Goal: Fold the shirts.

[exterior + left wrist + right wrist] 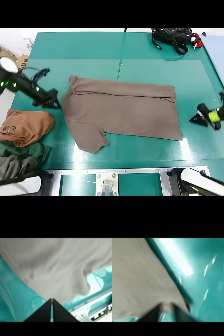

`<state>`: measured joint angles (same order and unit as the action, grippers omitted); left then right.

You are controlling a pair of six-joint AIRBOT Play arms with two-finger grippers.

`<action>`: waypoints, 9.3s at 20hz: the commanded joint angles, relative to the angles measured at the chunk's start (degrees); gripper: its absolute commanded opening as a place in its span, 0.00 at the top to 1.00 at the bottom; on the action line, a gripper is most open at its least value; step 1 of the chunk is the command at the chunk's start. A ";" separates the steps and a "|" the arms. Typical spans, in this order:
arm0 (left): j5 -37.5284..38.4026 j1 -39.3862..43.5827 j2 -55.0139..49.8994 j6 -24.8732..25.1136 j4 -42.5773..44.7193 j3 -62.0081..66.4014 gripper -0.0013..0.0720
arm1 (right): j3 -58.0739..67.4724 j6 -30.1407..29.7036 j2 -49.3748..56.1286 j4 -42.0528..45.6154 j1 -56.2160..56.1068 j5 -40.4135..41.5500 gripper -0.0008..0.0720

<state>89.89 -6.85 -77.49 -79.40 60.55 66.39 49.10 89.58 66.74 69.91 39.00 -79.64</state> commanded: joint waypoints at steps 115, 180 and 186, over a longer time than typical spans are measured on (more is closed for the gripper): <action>-2.80 8.98 -22.80 -7.41 0.46 52.04 0.95 | 32.06 -9.57 18.27 -34.95 -62.62 32.65 0.97; 2.25 7.63 -22.88 -4.52 0.76 49.96 0.95 | -11.41 -8.07 -0.04 -9.25 50.62 22.77 0.97; 2.82 7.63 -22.88 -4.52 0.76 49.96 0.95 | -9.60 -0.07 0.00 -0.31 50.60 12.74 0.44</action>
<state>92.23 0.82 -100.42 -83.94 61.30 116.36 37.26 84.27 66.92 63.13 89.32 -60.27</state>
